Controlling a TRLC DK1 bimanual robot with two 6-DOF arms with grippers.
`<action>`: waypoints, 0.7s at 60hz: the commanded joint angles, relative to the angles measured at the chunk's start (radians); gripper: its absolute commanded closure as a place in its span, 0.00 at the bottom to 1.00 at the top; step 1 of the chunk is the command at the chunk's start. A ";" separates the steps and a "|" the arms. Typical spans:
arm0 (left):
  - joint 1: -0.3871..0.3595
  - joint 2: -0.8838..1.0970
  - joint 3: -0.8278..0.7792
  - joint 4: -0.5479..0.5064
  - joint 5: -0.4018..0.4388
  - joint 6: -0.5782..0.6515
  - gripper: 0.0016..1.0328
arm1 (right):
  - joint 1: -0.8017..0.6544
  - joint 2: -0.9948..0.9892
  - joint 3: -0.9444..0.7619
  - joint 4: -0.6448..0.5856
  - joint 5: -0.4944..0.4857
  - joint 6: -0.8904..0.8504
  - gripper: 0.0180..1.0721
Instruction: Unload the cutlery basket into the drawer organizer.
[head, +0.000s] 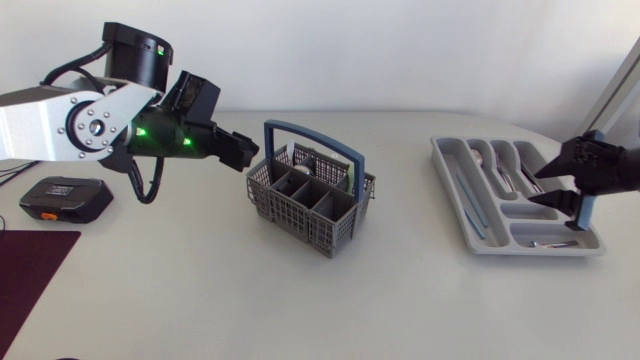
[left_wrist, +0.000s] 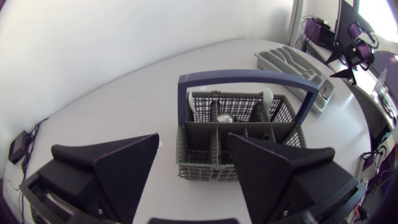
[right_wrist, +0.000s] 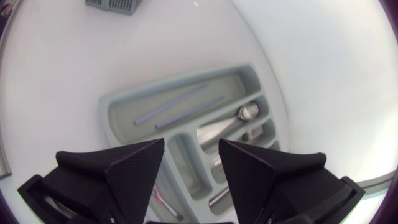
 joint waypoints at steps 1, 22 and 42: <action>0.012 0.007 -0.040 0.001 0.000 0.038 0.25 | 0.117 -0.046 -0.090 0.044 -0.012 0.193 0.35; 0.056 0.117 -0.077 -0.014 0.039 0.101 0.50 | 0.565 0.091 -0.085 0.310 0.073 0.756 0.43; 0.069 0.214 -0.093 0.051 0.039 0.114 0.97 | 0.648 0.293 0.093 0.391 0.077 0.956 0.92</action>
